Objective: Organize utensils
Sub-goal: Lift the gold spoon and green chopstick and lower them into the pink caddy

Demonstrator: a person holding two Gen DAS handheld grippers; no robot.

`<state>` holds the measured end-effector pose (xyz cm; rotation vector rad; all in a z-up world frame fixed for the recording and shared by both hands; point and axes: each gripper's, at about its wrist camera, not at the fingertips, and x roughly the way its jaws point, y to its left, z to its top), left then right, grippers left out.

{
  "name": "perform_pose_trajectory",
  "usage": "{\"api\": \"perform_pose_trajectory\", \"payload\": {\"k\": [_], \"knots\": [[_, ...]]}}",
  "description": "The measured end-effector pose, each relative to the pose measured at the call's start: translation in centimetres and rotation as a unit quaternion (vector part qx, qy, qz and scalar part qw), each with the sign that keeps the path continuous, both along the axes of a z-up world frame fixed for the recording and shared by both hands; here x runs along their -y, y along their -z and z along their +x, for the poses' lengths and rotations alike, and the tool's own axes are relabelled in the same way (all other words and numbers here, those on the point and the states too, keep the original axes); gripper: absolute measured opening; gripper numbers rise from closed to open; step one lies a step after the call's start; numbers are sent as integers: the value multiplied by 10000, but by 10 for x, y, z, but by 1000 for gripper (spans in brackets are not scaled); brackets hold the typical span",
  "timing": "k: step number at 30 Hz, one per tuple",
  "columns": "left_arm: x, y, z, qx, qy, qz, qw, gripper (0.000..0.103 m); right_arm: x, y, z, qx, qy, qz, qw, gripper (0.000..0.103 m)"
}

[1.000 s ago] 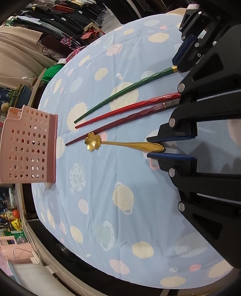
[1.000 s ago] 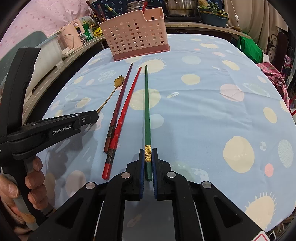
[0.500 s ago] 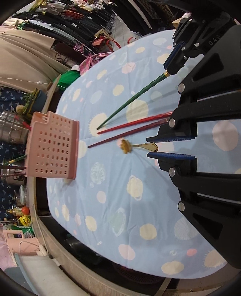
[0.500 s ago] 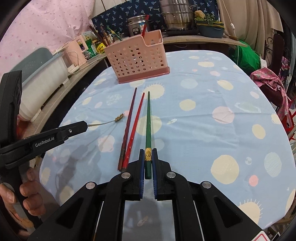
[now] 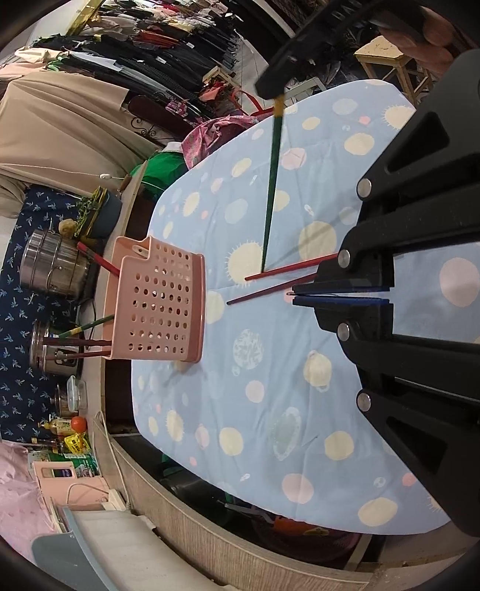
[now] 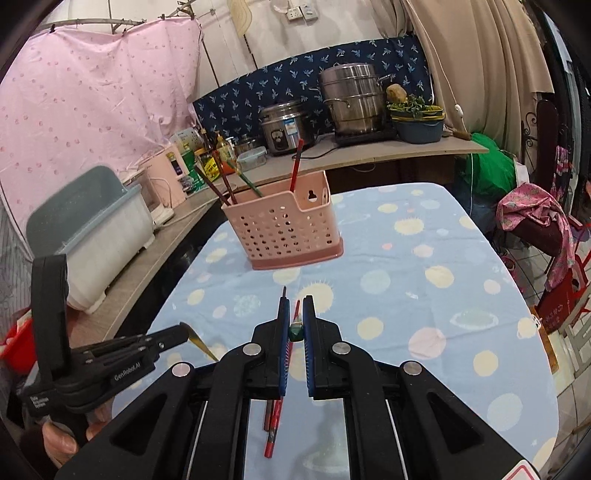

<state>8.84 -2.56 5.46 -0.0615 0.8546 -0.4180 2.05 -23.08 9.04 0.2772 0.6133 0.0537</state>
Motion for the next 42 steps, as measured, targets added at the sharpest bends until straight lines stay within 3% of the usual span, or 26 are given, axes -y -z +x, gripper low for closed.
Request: {"api": "perform_pose_trajectory", "payload": {"k": [14, 22, 31, 36, 42], "knots": [[0, -45, 22, 206, 85, -1, 9998, 1, 10, -64, 37, 622, -13, -198, 9979, 7], [4, -99, 58, 585, 111, -206, 9980, 1, 13, -103, 74, 1010, -75, -35, 9949, 7], [14, -166, 114, 1292, -41, -293, 9912, 1, 16, -160, 140, 1573, 21, 76, 9875, 7], [18, -178, 146, 1401, -172, -331, 9894, 1, 19, -174, 178, 1708, 91, 189, 9851, 7], [23, -168, 178, 1300, -227, -275, 9909, 1, 19, -176, 215, 1755, 158, 205, 9841, 7]]}}
